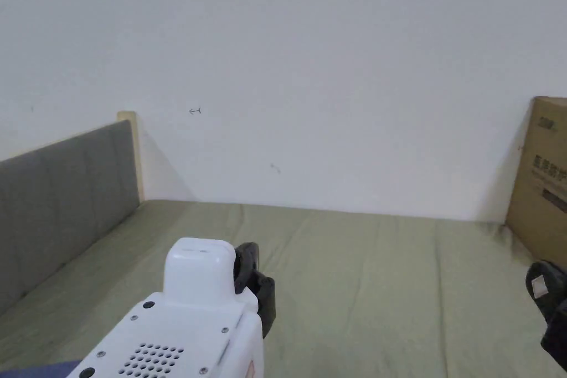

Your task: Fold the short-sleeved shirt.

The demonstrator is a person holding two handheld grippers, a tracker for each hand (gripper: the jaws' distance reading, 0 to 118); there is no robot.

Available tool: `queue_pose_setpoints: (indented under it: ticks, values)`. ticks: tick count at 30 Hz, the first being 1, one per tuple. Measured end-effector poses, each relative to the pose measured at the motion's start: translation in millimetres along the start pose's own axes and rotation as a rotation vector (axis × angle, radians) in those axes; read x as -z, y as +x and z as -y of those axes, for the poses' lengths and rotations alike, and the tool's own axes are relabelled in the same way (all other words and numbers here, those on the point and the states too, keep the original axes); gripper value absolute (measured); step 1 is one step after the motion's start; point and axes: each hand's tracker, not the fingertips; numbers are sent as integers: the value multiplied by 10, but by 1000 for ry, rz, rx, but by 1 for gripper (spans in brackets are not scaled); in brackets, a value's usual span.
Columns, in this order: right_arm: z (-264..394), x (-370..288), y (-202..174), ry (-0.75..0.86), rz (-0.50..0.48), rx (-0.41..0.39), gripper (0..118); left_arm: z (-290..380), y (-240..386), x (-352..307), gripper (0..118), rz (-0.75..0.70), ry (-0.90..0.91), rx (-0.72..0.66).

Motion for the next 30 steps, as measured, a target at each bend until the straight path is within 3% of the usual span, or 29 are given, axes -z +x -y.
queue_pose_setpoints:
  ticks: [2,8,10,11,13,15,17,18,20,23,30]
  values:
    - [78,-5,193,31,47,30,0,-79,152,-69,0,-11,30,6]
    - [188,-50,368,-37,71,44,0,-95,404,-364,1,-80,117,111]
    - [243,-148,312,-32,82,34,10,-66,441,-441,5,-85,125,116]
    - [275,-169,328,-36,86,26,22,-60,445,-475,15,-82,124,115]
    - [329,-185,353,-47,98,6,59,-41,449,-522,45,-64,116,111]
    - [345,-240,275,-59,123,-14,86,-24,465,-537,77,-50,96,105]
    - [377,-273,296,-60,127,-18,97,-3,458,-521,108,-46,67,97]
    - [352,-319,252,-58,127,-21,104,10,459,-511,117,-47,50,88]
    - [364,-339,256,-56,128,-28,113,42,463,-516,118,-46,34,67]
    - [349,-393,227,-52,132,-32,118,72,469,-535,118,-36,26,62]
    - [316,-470,163,-48,122,-29,118,101,425,-582,118,-45,35,50]
